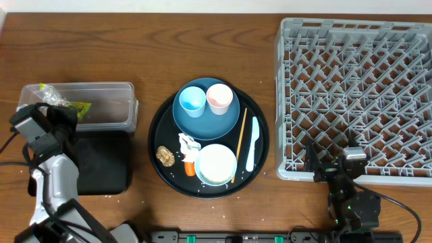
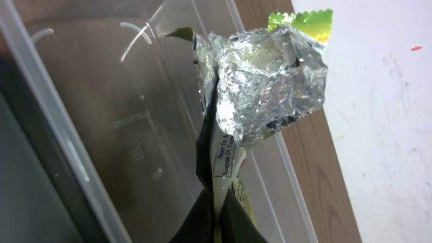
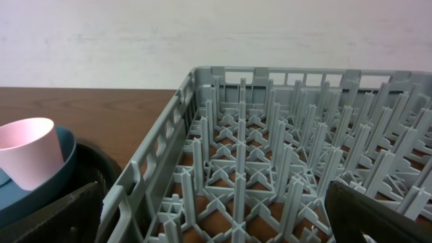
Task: Sort waste into correct bins and load items into the dishwasher rack
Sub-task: 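Carry the wrapper left and drop it into the clear bin, then reach the left gripper under the blue plate to the white tissue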
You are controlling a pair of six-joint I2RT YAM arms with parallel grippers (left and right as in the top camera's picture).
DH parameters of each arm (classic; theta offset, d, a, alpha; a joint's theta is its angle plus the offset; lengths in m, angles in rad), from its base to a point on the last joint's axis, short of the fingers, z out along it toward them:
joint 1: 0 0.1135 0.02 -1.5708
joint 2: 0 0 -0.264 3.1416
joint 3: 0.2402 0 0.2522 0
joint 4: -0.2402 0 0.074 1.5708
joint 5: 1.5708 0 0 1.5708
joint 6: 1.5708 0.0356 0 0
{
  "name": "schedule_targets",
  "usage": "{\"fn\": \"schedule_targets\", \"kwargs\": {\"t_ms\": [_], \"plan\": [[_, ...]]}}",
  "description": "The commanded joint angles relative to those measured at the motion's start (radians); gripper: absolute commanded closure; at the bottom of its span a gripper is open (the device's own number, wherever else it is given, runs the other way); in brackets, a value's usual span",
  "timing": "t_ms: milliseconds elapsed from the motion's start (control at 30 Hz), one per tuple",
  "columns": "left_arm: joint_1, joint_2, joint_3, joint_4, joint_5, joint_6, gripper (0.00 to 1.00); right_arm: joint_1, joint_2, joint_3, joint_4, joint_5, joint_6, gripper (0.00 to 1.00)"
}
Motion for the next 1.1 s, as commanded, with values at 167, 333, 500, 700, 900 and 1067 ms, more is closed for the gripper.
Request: {"fn": "schedule_targets", "kwargs": {"t_ms": [167,333,500,700,900,1067], "plan": [[0.004,0.002,0.021,0.056,0.035,-0.015,0.47,0.001,-0.006,-0.002,-0.003,-0.003,-0.008,0.01],[0.004,-0.032,0.038,0.056,0.069,0.008,0.38,0.001,-0.006,-0.002,-0.003,-0.003,-0.008,0.01],[-0.011,-0.112,0.102,-0.013,0.179,0.006,0.44,0.001,-0.006,-0.002,-0.003,-0.003,-0.008,0.01],[-0.130,-0.268,0.215,-0.387,0.182,0.056,0.43,0.001,-0.006,-0.002,-0.003,-0.003,-0.008,0.01],[-0.374,-0.374,0.235,-0.791,0.151,0.251,0.26,0.001,-0.006,-0.002,-0.003,-0.003,-0.008,0.01],[-0.655,-0.366,0.235,-1.023,-0.054,0.311,0.10,0.001,-0.006,-0.002,-0.003,-0.003,-0.008,0.01]]}}
